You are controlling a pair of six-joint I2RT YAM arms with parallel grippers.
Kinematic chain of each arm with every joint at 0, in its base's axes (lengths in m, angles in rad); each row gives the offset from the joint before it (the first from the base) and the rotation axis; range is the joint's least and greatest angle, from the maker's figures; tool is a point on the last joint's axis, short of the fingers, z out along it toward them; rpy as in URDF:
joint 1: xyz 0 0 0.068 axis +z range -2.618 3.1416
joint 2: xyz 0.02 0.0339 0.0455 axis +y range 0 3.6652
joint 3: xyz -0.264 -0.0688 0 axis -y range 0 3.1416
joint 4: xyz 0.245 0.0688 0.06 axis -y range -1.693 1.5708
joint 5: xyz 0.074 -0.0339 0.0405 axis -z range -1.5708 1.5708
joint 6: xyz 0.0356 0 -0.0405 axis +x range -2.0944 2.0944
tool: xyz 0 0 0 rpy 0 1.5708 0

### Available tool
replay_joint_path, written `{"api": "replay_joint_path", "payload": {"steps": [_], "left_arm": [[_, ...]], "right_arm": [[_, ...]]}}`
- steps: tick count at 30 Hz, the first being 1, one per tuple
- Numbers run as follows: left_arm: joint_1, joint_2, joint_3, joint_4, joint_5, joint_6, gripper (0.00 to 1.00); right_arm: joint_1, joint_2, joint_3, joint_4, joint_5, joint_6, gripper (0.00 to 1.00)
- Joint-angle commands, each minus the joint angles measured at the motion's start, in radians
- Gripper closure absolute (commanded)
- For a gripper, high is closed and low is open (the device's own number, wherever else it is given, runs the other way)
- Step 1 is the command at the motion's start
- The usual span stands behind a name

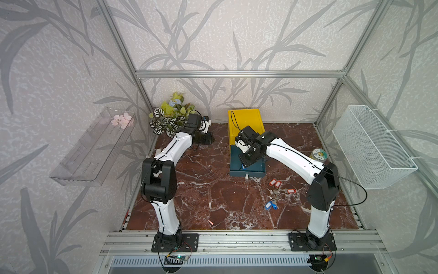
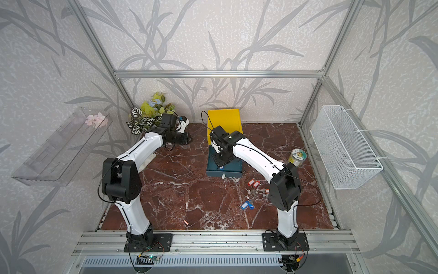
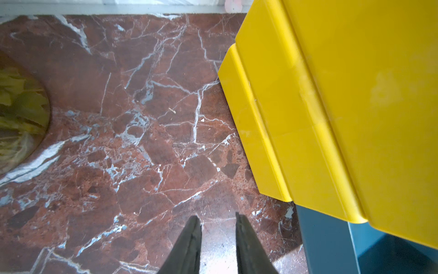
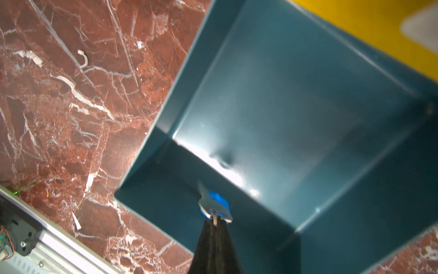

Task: Take the keys out of the drawer
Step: Pick up the key from the drawer, then place the key at the center of the board.

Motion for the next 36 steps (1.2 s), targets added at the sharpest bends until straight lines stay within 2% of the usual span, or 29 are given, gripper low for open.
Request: {"api": "replay_joint_path", "payload": {"steps": [1, 6, 14, 18, 21, 27, 36], "left_arm": [[-0.011, -0.031, 0.027, 0.015, -0.012, 0.017, 0.71], [-0.052, -0.074, 0.025, 0.036, -0.039, 0.105, 0.71], [-0.122, -0.132, -0.003, 0.138, -0.069, 0.096, 0.72], [-0.148, -0.153, 0.001, 0.124, -0.075, 0.136, 0.72], [-0.162, -0.195, -0.037, 0.152, -0.123, 0.140, 0.73], [-0.193, -0.293, -0.112, 0.199, -0.129, 0.133, 0.75], [-0.277, -0.409, -0.240, 0.203, -0.147, 0.145, 0.75]], "right_arm": [[-0.009, -0.105, -0.048, 0.024, 0.027, 0.052, 1.00], [-0.010, -0.267, -0.144, -0.008, 0.057, 0.153, 1.00], [-0.015, -0.506, -0.318, -0.060, 0.123, 0.246, 1.00], [-0.016, -0.583, -0.406, -0.115, 0.129, 0.385, 1.00], [-0.016, -0.633, -0.482, -0.141, 0.124, 0.506, 1.00], [-0.077, -0.597, -0.549, -0.235, 0.085, 0.592, 1.00], [-0.187, -0.463, -0.656, -0.152, 0.027, 0.527, 1.00]]}}
